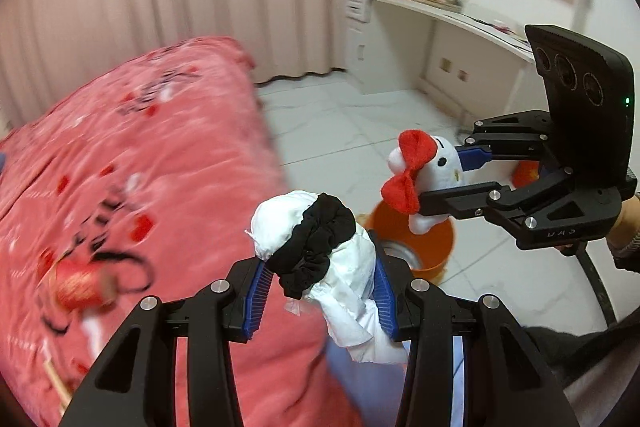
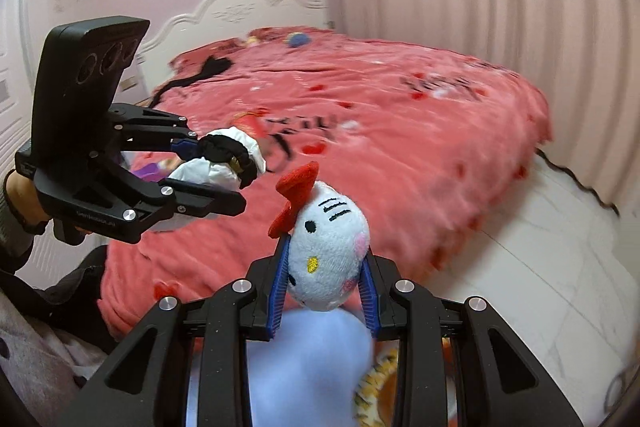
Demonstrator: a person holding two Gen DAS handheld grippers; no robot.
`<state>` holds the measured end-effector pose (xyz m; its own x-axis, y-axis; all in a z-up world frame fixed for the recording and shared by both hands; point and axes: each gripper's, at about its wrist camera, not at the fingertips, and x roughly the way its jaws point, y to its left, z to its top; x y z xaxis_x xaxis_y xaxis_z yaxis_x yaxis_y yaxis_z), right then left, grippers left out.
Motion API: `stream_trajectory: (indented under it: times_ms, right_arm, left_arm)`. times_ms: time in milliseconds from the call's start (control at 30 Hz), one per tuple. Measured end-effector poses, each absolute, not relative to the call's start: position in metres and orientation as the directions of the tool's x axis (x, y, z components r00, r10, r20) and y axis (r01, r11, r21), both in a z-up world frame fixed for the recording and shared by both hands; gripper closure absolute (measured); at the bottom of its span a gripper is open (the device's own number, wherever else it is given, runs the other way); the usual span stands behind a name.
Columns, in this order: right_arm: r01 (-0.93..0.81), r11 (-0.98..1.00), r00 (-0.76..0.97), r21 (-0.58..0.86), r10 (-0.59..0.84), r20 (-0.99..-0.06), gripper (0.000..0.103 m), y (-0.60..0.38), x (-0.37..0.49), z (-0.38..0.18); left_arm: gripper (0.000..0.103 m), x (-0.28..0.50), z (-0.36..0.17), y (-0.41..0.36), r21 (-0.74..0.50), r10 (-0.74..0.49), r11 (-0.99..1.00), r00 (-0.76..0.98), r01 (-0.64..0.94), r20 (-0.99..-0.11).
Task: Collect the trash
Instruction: 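Carry the cloth and plush with both tools over the orange bin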
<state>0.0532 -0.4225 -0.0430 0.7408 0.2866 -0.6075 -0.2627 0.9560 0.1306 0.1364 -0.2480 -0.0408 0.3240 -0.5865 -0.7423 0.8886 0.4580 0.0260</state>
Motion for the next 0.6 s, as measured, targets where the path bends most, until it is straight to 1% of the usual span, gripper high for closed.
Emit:
stream_trajectory:
  times_ms: [133,300,600]
  right_arm:
    - [-0.17,0.975,0.746,0.143,0.222,-0.628,0.071,-0.466,0.03,-0.056]
    - [-0.07,0.987,0.727,0.148,0.152,-0.67,0.071,-0.517,0.012,-0.08]
    - [0.019,0.984,0.681,0.177,0.117,-0.723,0.071,-0.578,0.018,-0.139]
  left_arm:
    - [0.057,0.129,-0.057,-0.29,0.0,-0.606,0.391,0.257,0.92,-0.753]
    - [0.057,0.125,-0.078,-0.323,-0.034,-0.608,0.34,0.192,0.94,-0.77]
    - [0.057,0.13,-0.105,-0.358,-0.068,-0.574,0.315,0.133,0.947,-0.808]
